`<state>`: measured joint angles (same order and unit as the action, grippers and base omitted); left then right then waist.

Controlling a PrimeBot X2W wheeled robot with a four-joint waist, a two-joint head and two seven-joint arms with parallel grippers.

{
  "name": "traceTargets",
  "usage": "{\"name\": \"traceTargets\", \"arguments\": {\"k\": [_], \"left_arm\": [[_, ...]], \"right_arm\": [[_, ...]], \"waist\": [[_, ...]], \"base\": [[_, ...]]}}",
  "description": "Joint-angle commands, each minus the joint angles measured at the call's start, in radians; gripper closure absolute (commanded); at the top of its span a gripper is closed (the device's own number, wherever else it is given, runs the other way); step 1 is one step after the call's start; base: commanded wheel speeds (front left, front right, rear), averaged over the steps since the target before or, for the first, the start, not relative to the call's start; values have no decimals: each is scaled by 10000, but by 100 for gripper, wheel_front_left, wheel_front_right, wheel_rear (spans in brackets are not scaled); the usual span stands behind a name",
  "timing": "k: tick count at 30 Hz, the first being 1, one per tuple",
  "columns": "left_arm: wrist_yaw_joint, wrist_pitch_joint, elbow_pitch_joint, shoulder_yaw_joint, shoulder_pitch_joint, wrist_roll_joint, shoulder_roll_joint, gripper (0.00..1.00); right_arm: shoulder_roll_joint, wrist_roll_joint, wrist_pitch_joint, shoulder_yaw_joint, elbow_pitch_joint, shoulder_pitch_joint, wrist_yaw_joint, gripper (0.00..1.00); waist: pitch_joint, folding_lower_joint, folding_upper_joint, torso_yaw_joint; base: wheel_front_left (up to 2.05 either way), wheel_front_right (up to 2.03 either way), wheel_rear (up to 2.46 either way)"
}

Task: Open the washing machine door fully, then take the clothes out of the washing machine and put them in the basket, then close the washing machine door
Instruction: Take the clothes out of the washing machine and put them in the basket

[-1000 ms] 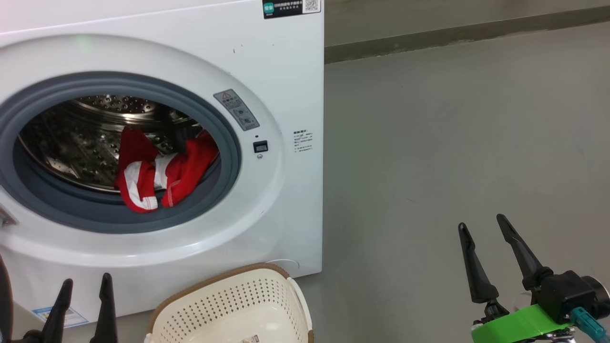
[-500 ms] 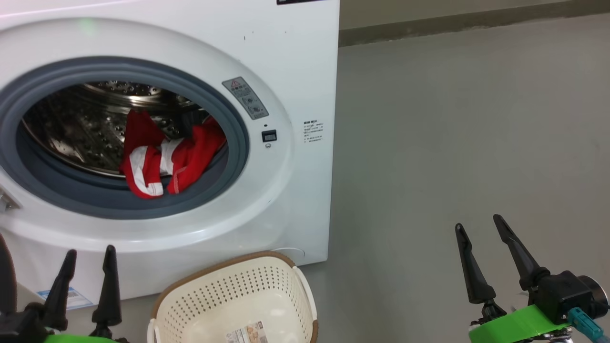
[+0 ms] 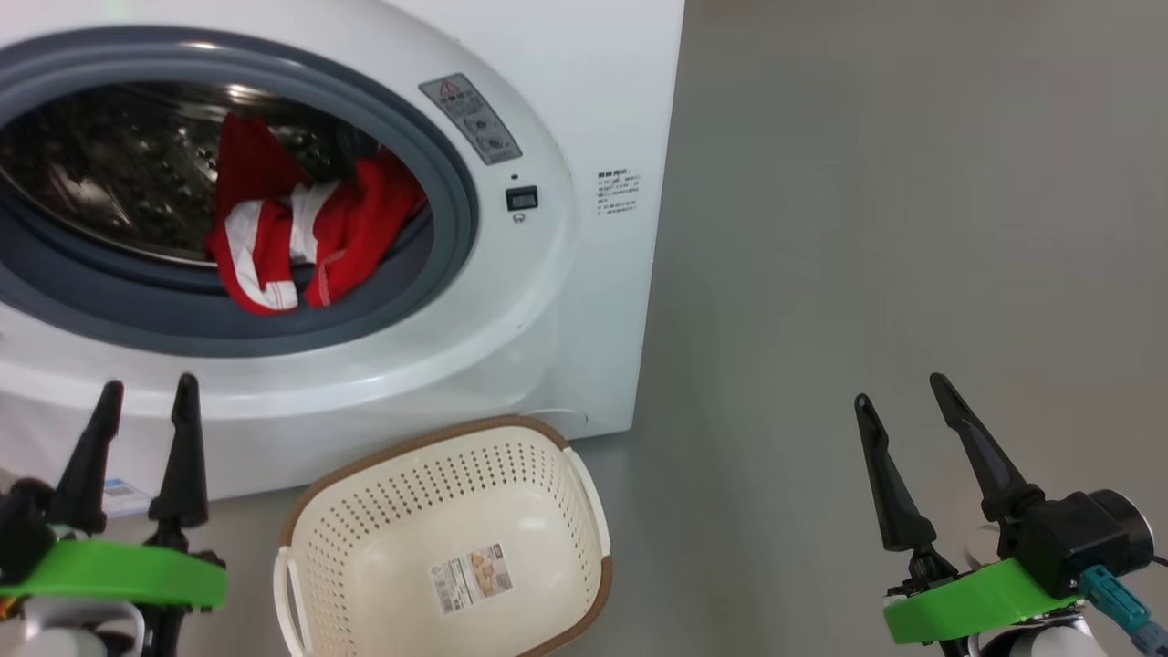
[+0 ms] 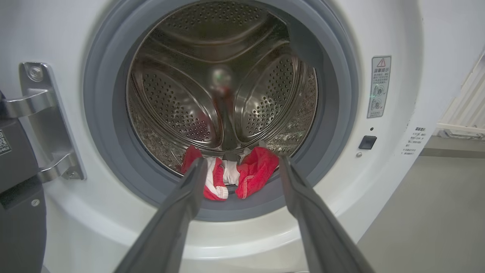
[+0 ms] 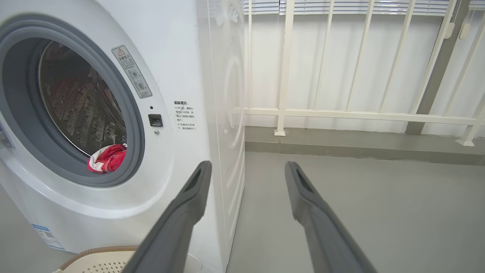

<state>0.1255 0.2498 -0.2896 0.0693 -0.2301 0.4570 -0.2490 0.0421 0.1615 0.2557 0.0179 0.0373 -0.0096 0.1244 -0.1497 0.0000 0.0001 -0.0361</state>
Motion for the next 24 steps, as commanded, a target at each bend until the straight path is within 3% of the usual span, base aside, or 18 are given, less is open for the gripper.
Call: {"name": "traceTargets", "arguments": {"k": [1, 24], "left_arm": [[52, 120, 151, 299, -498, 56, -443, 0], [52, 120, -2301, -510, -4370, 1060, -1830, 0]], "right_arm": [[81, -122, 61, 302, -290, -355, 63, 0], [81, -293, 61, 869, -681, -1375, 63, 0]], "waist": [[-395, 0, -1, 24], [-2771, 0, -1, -456]], "base": [[0, 0, 0], [0, 0, 0]]}}
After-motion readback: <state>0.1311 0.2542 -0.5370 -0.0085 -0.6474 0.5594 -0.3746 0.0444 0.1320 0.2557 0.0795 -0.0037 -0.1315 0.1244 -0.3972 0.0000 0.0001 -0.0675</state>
